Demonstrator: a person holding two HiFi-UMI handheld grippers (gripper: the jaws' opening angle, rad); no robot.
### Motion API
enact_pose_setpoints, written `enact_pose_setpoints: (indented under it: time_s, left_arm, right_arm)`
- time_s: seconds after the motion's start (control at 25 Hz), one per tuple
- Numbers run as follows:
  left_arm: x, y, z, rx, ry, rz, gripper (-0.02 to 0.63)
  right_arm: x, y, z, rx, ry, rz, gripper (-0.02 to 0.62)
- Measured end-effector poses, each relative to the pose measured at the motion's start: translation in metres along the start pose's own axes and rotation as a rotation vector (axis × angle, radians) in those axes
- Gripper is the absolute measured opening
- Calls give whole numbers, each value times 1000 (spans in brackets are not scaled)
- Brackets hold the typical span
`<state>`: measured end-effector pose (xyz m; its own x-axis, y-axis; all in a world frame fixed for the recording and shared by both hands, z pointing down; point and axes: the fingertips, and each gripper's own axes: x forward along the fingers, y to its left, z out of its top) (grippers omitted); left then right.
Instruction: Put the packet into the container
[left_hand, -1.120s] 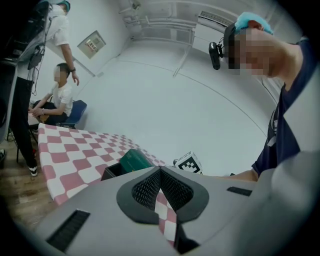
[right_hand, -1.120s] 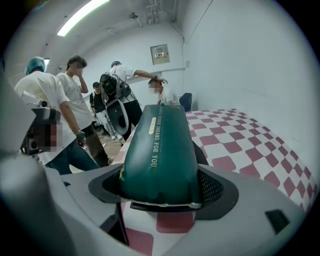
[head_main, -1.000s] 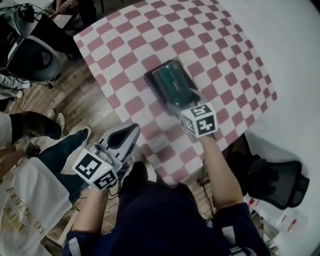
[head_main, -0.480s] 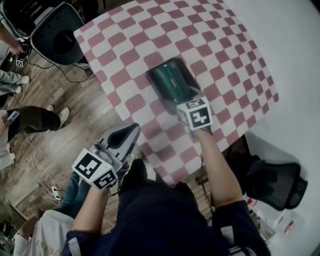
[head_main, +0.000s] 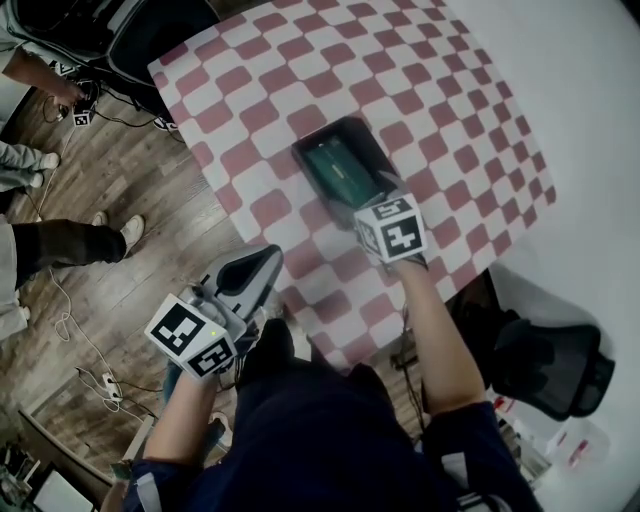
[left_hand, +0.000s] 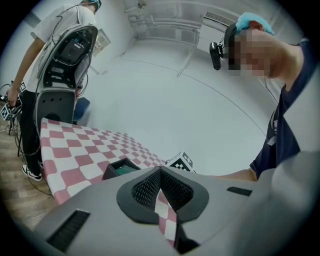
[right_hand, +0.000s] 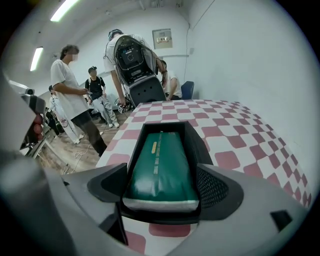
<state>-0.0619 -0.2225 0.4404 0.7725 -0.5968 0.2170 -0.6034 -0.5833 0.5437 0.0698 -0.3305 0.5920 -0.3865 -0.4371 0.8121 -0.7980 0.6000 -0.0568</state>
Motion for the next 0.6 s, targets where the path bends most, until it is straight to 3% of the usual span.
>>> enact_pose_setpoints:
  time_s: [0.36, 0.6]
  left_arm:
    - [5, -6, 5, 11, 4, -18, 25]
    - [7, -15, 14, 42, 3, -34, 25]
  right_arm:
    - [-24, 3, 13, 21, -82, 0, 420]
    - [-61, 11, 24, 26, -189, 16, 419]
